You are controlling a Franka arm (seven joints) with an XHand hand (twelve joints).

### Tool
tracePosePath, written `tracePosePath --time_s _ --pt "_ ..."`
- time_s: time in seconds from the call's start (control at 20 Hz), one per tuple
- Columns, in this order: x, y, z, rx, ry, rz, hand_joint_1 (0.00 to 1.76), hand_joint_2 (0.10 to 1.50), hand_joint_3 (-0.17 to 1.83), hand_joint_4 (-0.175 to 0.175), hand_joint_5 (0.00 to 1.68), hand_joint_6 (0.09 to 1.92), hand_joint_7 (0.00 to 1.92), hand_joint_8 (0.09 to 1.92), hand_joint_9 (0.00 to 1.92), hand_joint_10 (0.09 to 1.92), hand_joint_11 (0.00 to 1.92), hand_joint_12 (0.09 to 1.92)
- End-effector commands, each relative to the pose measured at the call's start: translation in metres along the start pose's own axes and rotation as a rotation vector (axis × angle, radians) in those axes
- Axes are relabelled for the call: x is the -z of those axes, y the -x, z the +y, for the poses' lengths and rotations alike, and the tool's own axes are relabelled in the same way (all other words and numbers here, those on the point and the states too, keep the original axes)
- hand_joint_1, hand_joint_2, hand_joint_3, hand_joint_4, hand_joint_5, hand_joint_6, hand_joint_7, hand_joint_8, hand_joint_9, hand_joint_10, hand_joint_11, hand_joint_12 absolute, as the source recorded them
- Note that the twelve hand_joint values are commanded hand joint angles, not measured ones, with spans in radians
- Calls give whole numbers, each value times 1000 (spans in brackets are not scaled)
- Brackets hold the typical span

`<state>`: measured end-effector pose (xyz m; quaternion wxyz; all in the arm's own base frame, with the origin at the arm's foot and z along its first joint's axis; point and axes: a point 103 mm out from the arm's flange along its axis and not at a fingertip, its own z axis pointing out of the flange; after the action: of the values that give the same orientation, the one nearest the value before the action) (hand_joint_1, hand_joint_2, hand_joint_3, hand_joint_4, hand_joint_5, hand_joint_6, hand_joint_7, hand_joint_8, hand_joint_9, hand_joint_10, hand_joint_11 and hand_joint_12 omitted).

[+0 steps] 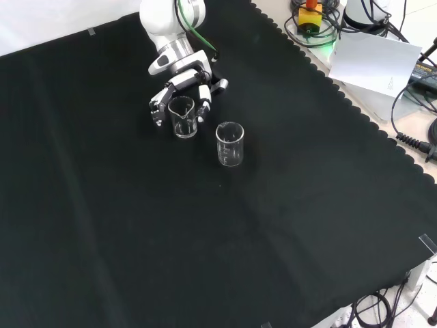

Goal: Pick up the beaker on the right.

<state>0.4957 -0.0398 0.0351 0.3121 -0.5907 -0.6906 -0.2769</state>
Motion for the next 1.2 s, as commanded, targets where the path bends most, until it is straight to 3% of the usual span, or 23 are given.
tracePosePath --time_s 0.05,0.45,0.5,0.6,0.7,0.9,1.2 --pt "0 -2 3 -20 42 33 1029 578 635 -40 676 903 494 652 648 542 310 1300" --pt "1 -2 4 -51 50 15 1132 594 692 -61 782 960 590 675 740 536 418 1261" --pt "2 -3 5 -62 58 12 1156 666 652 -104 884 974 635 683 793 531 506 1223" --pt "2 -6 6 -74 65 8 1316 755 547 -120 992 1044 929 855 1091 602 833 1024" --pt "4 -7 7 -78 72 3 1391 691 647 -142 1041 1029 1111 887 1246 659 992 908" --pt "13 -13 9 -76 88 -55 1407 799 450 -174 1093 877 1095 922 1214 752 1084 838" --pt "41 -34 11 1 51 -157 1526 828 218 -175 1251 555 1292 576 1541 253 1137 605"
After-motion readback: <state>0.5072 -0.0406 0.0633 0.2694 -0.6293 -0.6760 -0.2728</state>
